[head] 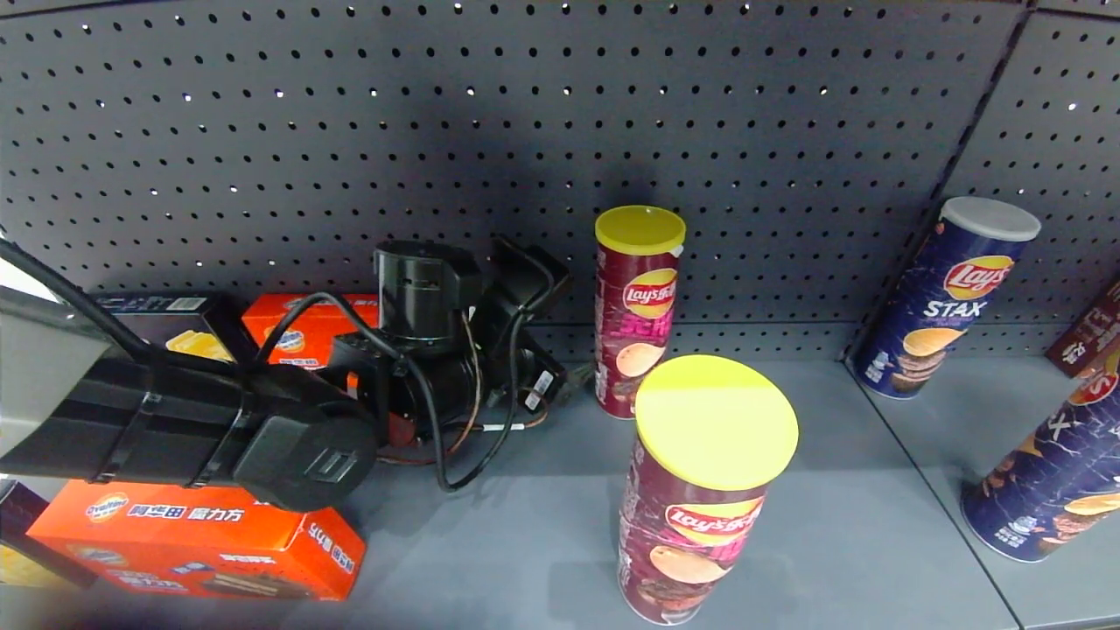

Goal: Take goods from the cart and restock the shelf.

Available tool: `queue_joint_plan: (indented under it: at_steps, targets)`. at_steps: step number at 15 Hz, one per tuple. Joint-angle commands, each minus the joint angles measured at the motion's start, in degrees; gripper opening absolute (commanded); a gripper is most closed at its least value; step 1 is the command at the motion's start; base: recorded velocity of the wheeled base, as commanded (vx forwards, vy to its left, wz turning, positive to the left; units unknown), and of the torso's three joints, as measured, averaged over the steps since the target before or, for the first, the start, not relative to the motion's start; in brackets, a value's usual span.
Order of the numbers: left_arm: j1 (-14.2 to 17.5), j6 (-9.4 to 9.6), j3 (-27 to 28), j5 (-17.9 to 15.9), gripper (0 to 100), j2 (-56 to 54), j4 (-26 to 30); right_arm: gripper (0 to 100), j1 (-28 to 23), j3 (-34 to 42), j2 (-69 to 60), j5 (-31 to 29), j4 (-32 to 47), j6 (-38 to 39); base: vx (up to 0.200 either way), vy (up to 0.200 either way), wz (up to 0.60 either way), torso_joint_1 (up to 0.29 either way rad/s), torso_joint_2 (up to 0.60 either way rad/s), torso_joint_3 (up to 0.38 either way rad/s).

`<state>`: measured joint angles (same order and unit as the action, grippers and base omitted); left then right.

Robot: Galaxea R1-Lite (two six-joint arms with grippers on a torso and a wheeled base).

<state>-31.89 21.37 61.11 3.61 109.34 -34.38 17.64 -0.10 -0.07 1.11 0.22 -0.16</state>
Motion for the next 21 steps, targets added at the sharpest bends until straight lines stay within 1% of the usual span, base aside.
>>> queue_joint_plan:
  at_steps: [1, 3, 6, 7, 9, 11, 12, 13, 14, 15, 16, 17, 18, 19, 20, 21]
  targets:
    - [0.2, 0.08, -0.3, 0.1, 100, -4.1, 0.0, 100, 0.0, 0.0, 0.1, 0.0, 0.0, 0.0, 0.0, 0.0, 0.0, 0.0, 0.0, 0.0]
    - [0.5, 0.08, -1.3, 0.1, 100, -7.9, 0.1, 100, 0.0, 0.0, 0.1, 0.0, 0.0, 0.0, 0.0, 0.0, 0.0, 0.0, 0.0, 0.0]
    - [0.6, -0.01, -3.8, -0.1, 100, -14.2, 2.1, 100, 0.0, 0.0, 0.1, 0.0, 0.0, 0.0, 0.0, 0.0, 0.0, 0.0, 0.0, 0.0]
    - [0.6, -1.51, -4.8, -0.1, 100, -17.8, 3.7, 100, 0.0, 0.0, 0.1, 0.0, 0.0, 0.0, 0.0, 0.0, 0.0, 0.0, 0.0, 0.0]
    - [0.6, -6.52, -5.7, 0.3, 100, -22.9, 4.1, 100, 0.0, 0.0, 0.1, 0.0, 0.0, 0.0, 0.0, 0.0, 0.0, 0.0, 0.0, 0.0]
    - [0.5, -7.31, -9.7, 1.3, 100, -29.2, 4.2, 100, 0.0, 0.0, 0.1, 0.0, 0.0, 0.0, 0.0, 0.0, 0.0, 0.0, 0.0, 0.0]
    - [0.0, -8.27, -12.5, 1.5, 100, -32.9, 4.1, 100, 0.0, 0.0, 0.1, 0.0, 0.0, 0.0, 0.0, 0.0, 0.0, 0.0, 0.0, 0.0]
    - [-0.7, -8.54, -14.2, 1.8, 100, -35.1, 4.1, 100, 0.0, 0.0, 0.1, 0.0, 0.0, 0.0, 0.0, 0.0, 0.0, 0.0, 0.0, 0.0]
    - [-3.6, -8.71, -17.5, 2.7, 100, -39.4, 3.8, 100, 0.0, 0.0, 0.1, 0.0, 0.0, 0.0, 0.0, 0.0, 0.0, 0.0, 0.0, 0.0]
    - [-3.9, -9.07, -19.3, 3.6, 100, -41.7, 3.9, 100, 0.0, 0.0, 0.1, 0.0, 0.0, 0.0, 0.0, 0.0, 0.0, 0.0, 0.0, 0.0]
    - [-4.1, -10.47, -22.4, 3.8, 100, -46.7, 3.9, 100, 0.0, 0.0, 0.1, 0.0, 0.0, 0.0, 0.0, 0.0, 0.0, 0.0, 0.0, 0.0]
    - [-3.9, -10.56, -24.2, 3.8, 100, -49.5, 4.1, 100, 0.0, 0.0, 0.1, 0.0, 0.0, 0.0, 0.0, 0.0, 0.0, 0.0, 0.0, 0.0]
    - [-4.7, -10.65, -29.4, 3.8, 100, -56.6, 4.3, 100, 0.0, 0.0, 0.1, 0.0, 0.0, 0.0, 0.0, 0.0, 0.0, 0.0, 0.0, 0.0]
    - [-4.9, -10.38, -31.8, 3.8, 100, -59.9, 4.3, 100, 0.0, 0.0, 0.1, 0.0, 0.0, 0.0, 0.0, 0.0, 0.0, 0.0, 0.0, 0.0]
    - [-4.9, -9.77, -34.8, 3.8, 100, -63.5, 4.3, 100, 0.0, 0.0, 0.1, 0.0, 0.0, 0.0, 0.0, 0.0, 0.0, 0.0, 0.0, 0.0]
    - [-4.1, -8.8, -37.7, 3.8, 100, -68.3, 5.4, 100, 0.0, 0.0, 0.1, 0.0, 0.0, 0.0, 0.0, 0.0, 0.0, 0.0, 0.0, 0.0]
